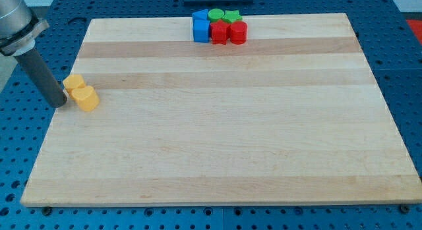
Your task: Push the yellow heart into the bottom side of the red star
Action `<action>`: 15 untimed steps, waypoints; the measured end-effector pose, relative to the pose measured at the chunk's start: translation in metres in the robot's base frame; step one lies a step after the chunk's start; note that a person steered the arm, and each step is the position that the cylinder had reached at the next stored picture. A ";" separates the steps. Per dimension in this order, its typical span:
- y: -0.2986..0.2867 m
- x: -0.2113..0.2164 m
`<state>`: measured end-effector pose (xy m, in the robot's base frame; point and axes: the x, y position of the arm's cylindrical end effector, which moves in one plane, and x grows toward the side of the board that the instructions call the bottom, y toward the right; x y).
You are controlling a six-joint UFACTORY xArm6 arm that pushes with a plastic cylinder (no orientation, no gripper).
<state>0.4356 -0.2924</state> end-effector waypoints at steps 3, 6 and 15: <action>0.118 -0.008; 0.129 0.017; 0.263 -0.079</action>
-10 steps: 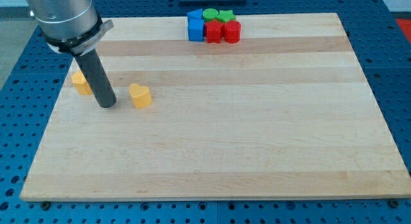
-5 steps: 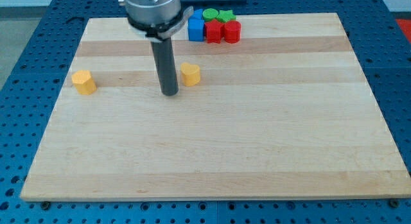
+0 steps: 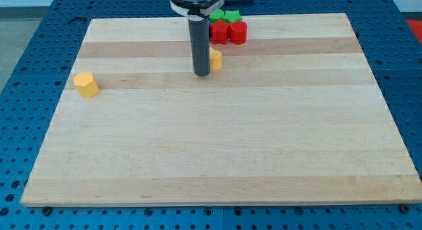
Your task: Push the yellow heart into the bottom side of the red star
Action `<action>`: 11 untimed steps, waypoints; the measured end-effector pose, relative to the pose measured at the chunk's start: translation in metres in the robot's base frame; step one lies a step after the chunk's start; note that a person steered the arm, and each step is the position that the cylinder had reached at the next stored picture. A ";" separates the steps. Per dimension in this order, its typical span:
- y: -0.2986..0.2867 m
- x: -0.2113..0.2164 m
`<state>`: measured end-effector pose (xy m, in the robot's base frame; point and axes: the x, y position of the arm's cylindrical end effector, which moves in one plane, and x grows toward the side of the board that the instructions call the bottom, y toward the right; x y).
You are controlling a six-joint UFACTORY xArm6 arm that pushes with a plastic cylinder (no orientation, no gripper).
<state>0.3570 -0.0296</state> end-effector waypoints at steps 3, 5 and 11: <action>0.017 -0.020; 0.061 -0.021; 0.022 -0.023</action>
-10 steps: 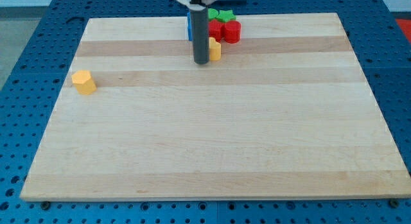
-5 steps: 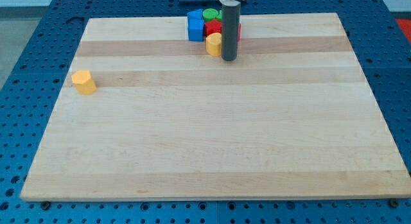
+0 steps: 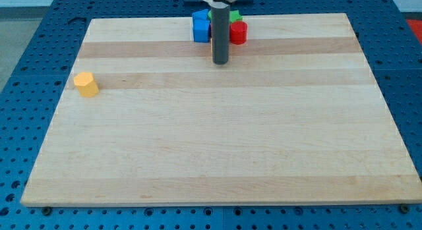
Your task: Push the yellow heart into the bottom side of the red star
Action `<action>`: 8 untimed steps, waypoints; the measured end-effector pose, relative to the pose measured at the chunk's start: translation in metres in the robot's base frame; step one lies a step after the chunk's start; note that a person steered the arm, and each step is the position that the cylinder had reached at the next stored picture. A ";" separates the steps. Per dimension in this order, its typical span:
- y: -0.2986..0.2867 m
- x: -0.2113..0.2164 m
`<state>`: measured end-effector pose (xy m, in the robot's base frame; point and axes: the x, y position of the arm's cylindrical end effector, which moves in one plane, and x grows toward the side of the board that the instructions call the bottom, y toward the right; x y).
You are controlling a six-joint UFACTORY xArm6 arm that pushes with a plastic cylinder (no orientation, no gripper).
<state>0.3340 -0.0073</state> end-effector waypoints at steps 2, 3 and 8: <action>-0.011 -0.013; -0.009 -0.002; 0.007 -0.003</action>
